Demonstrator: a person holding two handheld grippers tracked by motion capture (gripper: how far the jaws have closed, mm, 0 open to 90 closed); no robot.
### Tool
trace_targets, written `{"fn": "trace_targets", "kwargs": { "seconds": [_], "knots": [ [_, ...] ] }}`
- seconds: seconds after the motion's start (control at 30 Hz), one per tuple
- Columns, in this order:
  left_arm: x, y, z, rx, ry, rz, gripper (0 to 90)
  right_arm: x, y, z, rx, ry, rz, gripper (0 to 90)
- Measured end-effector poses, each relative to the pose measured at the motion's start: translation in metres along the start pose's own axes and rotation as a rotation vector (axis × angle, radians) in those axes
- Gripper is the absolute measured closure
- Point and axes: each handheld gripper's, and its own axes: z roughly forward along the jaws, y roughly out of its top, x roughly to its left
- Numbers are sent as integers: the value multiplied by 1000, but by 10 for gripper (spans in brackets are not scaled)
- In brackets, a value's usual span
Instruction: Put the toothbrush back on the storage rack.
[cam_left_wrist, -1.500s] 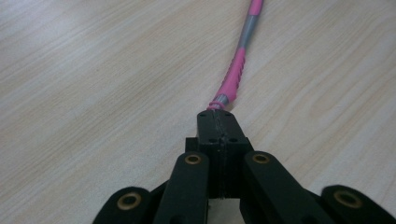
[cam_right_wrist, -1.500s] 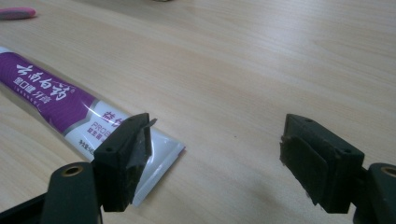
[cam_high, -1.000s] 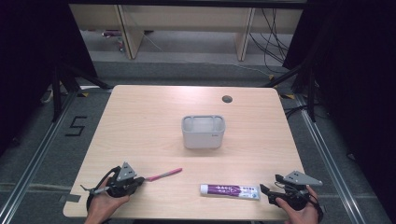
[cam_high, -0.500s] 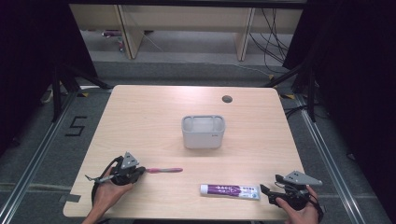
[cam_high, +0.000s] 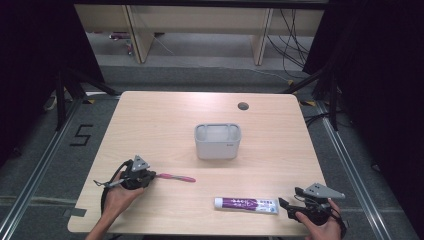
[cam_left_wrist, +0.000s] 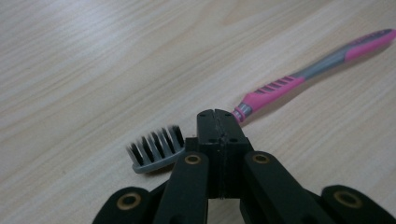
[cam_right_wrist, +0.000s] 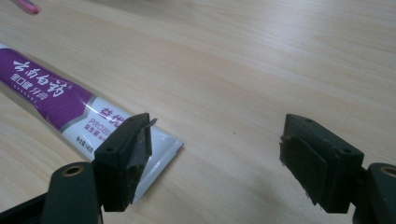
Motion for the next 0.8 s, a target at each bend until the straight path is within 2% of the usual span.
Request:
{"fn": "trace_targets", "kwargs": {
  "seconds": [0.03,0.07,0.1,0.27,0.53,0.57,0.6,0.8],
  "knots": [
    [0,1,1,-6,3,-11,895,0,0,0,0,0,0,255],
    [2,2,1,-1,0,-3,894,0,0,0,0,0,-1,255],
    [1,2,3,-8,1,-16,894,0,0,0,0,0,-1,255],
    [2,5,6,6,2,-15,893,0,0,0,0,2,0,255],
    [5,15,12,6,7,-45,890,0,0,0,0,1,-3,255],
    [6,16,13,6,2,-45,890,0,0,0,1,4,3,255],
    [6,18,14,7,4,-52,889,4,0,-1,16,10,57,255],
    [10,25,21,16,1,-72,887,2,0,-1,9,7,34,255]
  ]
}}
